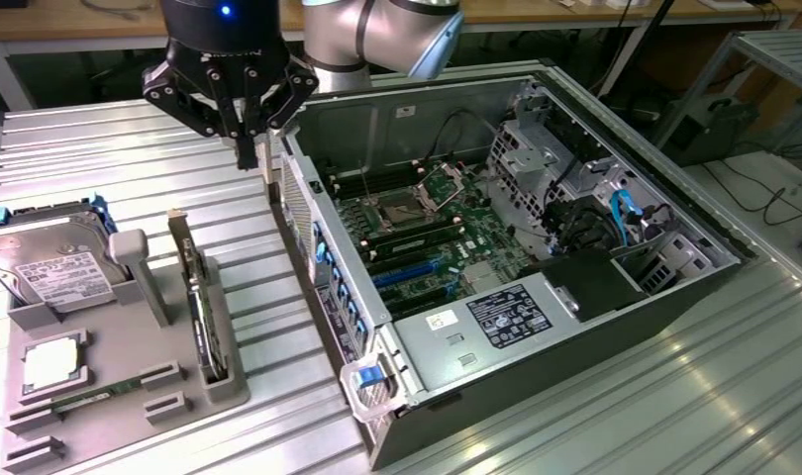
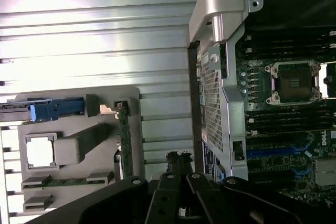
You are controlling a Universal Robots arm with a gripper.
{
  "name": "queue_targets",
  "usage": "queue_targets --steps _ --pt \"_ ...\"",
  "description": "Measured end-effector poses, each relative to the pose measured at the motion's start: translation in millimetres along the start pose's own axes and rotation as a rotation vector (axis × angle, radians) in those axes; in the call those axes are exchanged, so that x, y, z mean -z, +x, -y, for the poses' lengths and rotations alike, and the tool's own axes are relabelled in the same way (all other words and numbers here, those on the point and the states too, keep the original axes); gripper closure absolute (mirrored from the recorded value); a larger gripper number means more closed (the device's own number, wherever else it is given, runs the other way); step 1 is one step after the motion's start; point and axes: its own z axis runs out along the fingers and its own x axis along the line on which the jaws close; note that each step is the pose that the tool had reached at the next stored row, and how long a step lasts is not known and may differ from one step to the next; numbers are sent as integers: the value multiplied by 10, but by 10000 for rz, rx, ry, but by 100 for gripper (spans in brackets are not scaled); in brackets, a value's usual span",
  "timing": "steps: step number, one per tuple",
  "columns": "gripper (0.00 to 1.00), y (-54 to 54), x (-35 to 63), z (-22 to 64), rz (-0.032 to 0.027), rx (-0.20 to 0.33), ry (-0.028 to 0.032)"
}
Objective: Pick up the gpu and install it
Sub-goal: 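Reach for the gpu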
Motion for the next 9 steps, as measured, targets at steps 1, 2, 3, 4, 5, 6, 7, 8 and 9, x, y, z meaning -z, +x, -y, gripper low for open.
queue_targets --steps 1,2,3,4,5,6,7,8,9 --pt "89 9 0 1 0 0 0" --pt "89 15 1 2 0 1 0" --pt "89 24 1 3 0 1 0" --pt "89 29 1 4 0 1 0" --pt "89 37 1 5 0 1 -1" --pt "89 44 1 6 0 1 0" --pt "89 55 2 8 0 1 0" --pt "89 63 2 9 0 2 0" --pt "89 69 2 10 -1 2 0"
